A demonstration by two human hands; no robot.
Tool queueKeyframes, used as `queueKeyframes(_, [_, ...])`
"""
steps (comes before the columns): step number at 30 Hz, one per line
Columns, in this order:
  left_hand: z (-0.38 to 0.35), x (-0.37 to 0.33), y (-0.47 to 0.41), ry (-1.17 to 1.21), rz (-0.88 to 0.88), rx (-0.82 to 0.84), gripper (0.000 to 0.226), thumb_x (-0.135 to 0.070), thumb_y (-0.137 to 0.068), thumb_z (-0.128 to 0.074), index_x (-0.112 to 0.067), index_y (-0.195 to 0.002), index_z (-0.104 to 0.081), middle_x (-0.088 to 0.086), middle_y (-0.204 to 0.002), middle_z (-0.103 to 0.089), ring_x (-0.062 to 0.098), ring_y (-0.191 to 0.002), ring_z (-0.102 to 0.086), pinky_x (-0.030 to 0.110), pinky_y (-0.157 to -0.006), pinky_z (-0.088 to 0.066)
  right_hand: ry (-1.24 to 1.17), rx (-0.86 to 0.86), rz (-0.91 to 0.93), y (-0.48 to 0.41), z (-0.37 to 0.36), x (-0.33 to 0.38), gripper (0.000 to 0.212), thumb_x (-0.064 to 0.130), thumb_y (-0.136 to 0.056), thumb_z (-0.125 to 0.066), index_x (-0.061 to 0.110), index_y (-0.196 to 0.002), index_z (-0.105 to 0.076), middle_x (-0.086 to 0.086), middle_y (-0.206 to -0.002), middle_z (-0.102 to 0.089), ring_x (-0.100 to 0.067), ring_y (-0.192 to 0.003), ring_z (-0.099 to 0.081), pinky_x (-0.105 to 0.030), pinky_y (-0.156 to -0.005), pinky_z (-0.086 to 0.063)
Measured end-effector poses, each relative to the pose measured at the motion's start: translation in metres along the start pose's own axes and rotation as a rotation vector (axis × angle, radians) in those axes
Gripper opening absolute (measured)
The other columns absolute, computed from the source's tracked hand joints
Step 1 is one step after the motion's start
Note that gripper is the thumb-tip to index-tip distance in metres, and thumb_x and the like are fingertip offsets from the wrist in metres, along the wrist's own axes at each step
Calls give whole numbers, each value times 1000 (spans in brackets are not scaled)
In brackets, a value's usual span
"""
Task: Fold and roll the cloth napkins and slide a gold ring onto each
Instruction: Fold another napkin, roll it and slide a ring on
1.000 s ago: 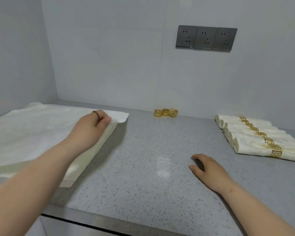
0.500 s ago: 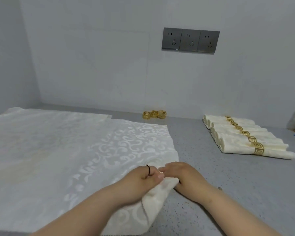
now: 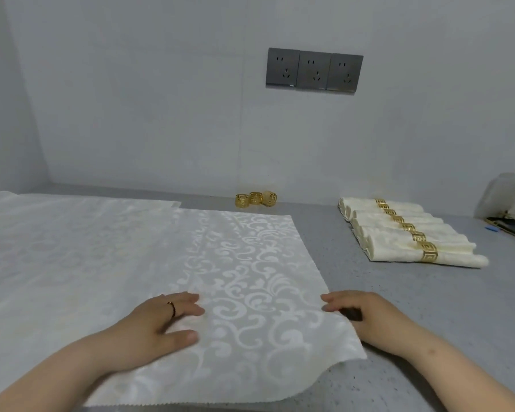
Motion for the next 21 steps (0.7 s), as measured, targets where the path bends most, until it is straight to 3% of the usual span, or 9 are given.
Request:
queueKeyframes(2, [-7, -7, 0, -112, -43, 60, 94, -102, -24, -6, -60, -106, -23, -36, -130, -8, -14, -126, -4, -1, -98, 0, 154, -117, 30, 11, 5, 20, 69, 79, -65, -43, 36, -117, -60, 33, -117, -41, 15, -110, -36, 5, -90, -23])
queueKeyframes(3, [-9, -11, -1, -139, -50, 67, 98, -102, -22, -3, -59, -109, -18, -35, -131, -6, -14, -126, -1, 5, -101, 2, 225, -145, 68, 13, 3, 27, 70, 83, -67, -32, 40, -116, -59, 35, -118, -41, 15, -109, -36, 2, -89, -26])
queueKeyframes(6, [-15, -21, -1, -182, -68, 79, 119, -102, -21, -2, -51, -127, -19, -32, -133, -5, -13, -125, 1, 11, -105, 2, 211, -210, 232, 23, -7, 34, 32, 65, -86, -33, 51, -99, -59, 44, -116, -48, 5, -103, -46, -12, -91, -36])
queueKeyframes(11, [-27, -45, 11, -98, -130, 215, 93, -102, -24, -6, -61, -106, -21, -34, -133, -6, -16, -127, 4, 10, -104, 7, 162, -493, 198, 42, 37, 64, 48, 72, -81, -29, 38, -94, -61, 48, -84, -55, 14, -83, -44, -19, -84, -31])
queueKeyframes(14, [-34, -55, 24, -120, -155, 406, 92, -102, -29, -16, -63, -112, -8, -39, -134, 1, -13, -131, 9, 16, -112, 6, 114, -572, 11, 53, 62, 68, 63, 85, -71, -18, 39, -64, -60, 11, -55, -56, -6, -72, -45, -20, -69, -30])
queueKeyframes(16, [-31, -65, 35, -76, -123, 502, 90, -98, -38, -37, -65, -115, -5, -40, -137, -1, -11, -135, 1, 18, -115, -3, 85, -651, -100, 62, 76, 73, 66, 79, -73, -30, 27, -49, -62, 7, -57, -53, -15, -69, -45, -21, -61, -30])
queueKeyframes(18, [-26, -77, 44, -32, -112, 533, 77, -69, -63, -63, -68, -119, -10, -44, -136, -14, -17, -130, -16, 3, -106, -16, 25, -659, -198, 67, 83, 73, 56, 48, -85, -52, 2, -58, -66, -16, -68, -60, -27, -69, -48, -21, -57, -30])
queueKeyframes(19, [-24, -79, 48, -61, -111, 502, 77, -53, -72, -65, -68, -123, -10, -45, -133, -18, -18, -126, -21, -1, -99, -19, -16, -658, -249, 71, 85, 70, 50, 34, -88, -54, -11, -68, -65, -24, -73, -62, -27, -68, -49, -23, -55, -31])
queueKeyframes(21, [-21, -82, 55, -163, -84, 398, 86, -44, -77, -64, -61, -133, -1, -40, -134, -20, -15, -125, -26, 0, -95, -24, -91, -649, -337, 74, 85, 66, 47, 28, -89, -53, -18, -79, -62, -32, -80, -62, -25, -64, -47, -27, -54, -29])
Point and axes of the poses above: each hand's wrist, its own y-axis away from the middle knuckle, its own z-axis out of the back of the hand, x = y × z, the point moved 5 cm from there along -y, towards the middle knuckle
